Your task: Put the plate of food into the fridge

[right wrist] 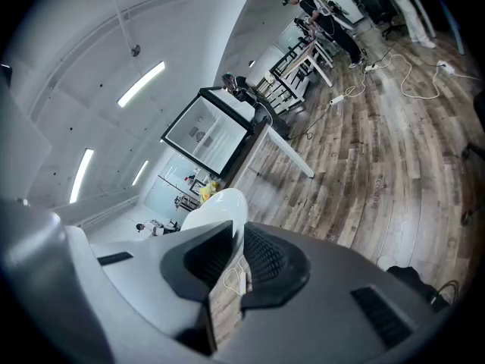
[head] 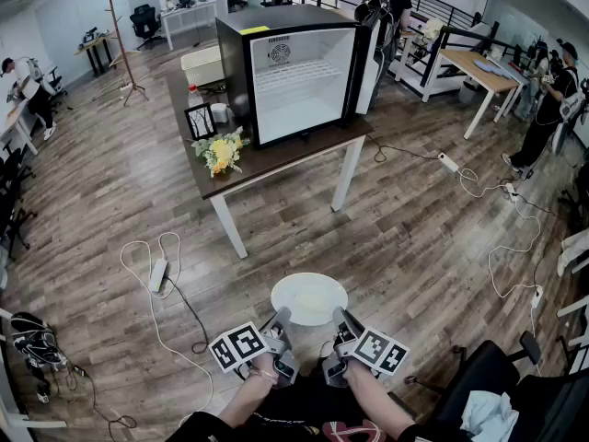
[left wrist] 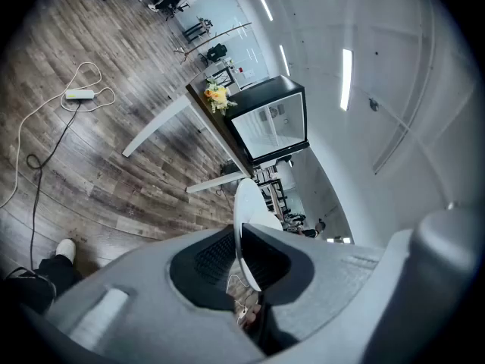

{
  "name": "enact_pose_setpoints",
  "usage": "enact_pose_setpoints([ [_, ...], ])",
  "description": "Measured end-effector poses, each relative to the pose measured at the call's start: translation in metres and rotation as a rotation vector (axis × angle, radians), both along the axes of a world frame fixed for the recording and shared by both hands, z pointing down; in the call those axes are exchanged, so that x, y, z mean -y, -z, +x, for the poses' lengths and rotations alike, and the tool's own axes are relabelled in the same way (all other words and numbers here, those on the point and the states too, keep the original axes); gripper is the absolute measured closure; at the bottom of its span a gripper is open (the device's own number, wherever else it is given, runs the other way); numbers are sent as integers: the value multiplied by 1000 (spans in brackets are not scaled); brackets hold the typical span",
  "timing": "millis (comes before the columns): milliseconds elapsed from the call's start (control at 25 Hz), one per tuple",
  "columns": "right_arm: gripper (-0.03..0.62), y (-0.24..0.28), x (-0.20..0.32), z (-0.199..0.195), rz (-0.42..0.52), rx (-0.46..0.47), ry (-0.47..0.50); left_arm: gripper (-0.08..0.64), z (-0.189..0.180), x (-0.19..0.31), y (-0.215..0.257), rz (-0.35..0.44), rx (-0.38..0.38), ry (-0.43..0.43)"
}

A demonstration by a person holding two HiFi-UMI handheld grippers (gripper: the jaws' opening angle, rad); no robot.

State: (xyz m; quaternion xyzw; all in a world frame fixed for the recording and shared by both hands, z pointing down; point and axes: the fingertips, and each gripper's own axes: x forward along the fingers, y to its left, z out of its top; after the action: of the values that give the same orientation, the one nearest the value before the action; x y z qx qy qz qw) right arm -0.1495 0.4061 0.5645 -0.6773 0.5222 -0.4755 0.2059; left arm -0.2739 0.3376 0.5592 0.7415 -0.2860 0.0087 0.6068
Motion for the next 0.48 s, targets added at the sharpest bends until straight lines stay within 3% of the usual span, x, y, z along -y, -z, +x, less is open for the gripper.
enact_pose_setpoints([
  [480, 537, 1, 5, -29, 29, 26, -61, 529, -27, 6, 5, 40, 18, -51],
])
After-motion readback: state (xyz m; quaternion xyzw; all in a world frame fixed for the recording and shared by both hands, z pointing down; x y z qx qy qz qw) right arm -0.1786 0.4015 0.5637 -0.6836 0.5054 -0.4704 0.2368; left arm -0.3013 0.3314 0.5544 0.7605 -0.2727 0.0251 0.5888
